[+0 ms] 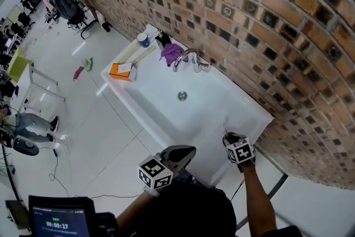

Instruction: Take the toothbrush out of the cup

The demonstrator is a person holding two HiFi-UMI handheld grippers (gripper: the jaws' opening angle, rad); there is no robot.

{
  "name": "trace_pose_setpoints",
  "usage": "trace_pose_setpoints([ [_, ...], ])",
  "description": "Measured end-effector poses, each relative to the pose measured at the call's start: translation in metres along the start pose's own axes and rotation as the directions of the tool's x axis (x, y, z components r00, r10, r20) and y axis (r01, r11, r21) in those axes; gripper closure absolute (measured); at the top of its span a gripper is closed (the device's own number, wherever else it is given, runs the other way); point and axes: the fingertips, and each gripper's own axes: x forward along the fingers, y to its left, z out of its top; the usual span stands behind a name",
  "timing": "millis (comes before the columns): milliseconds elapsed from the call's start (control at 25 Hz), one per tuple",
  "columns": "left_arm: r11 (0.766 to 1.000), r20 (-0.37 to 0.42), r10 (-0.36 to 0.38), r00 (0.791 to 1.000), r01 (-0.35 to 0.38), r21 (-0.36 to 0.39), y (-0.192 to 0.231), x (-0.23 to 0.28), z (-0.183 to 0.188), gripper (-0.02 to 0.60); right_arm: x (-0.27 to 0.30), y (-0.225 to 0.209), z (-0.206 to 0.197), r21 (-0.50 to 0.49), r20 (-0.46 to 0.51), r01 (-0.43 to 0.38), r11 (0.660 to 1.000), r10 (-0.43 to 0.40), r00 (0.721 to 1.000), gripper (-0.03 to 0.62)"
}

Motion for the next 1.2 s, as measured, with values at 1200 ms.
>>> trace_pose_setpoints([
  [1200, 1.000, 0.009, 0.019, 1.000, -0.018, -0.019, 0.014, -0.006, 0.001, 0.577, 0.007, -0.011, 0.008, -0.060, -0.044, 0.121, 0.991, -0.124, 0.991, 0.569],
])
